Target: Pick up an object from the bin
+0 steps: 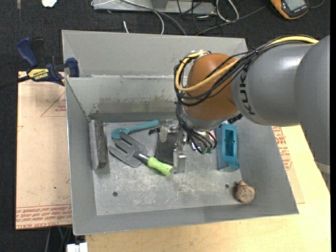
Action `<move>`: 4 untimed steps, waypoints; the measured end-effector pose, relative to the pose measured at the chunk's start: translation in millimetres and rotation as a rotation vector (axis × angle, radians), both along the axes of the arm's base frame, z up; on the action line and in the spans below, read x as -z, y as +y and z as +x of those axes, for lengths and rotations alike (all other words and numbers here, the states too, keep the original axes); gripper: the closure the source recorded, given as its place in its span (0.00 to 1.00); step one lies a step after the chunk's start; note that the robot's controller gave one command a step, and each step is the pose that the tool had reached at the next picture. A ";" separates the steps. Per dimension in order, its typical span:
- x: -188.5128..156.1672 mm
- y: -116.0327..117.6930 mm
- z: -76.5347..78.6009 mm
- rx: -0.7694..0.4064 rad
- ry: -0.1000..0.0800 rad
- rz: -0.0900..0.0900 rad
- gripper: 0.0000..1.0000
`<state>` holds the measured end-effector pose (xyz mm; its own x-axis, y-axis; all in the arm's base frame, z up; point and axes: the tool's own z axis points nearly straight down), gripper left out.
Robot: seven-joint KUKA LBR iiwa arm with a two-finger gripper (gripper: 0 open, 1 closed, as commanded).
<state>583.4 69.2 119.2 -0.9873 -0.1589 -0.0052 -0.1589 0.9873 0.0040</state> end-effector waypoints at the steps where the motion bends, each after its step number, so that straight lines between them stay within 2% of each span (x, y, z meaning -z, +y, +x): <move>1: -7.8 -8.0 -5.1 0.316 -0.001 0.001 0.00; 2: 15.2 -30.2 -10.5 0.296 -0.002 0.002 0.00; 3: 32.5 -27.7 -16.0 0.260 -0.005 0.003 0.00; 4: 41.3 -42.5 -17.0 0.252 -0.002 0.002 0.00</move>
Offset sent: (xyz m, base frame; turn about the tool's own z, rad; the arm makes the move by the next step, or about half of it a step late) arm -0.0142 -0.0405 -0.0263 0.3282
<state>566.5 26.7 77.8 -0.9957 0.0922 -0.0076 0.0921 0.9957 0.0057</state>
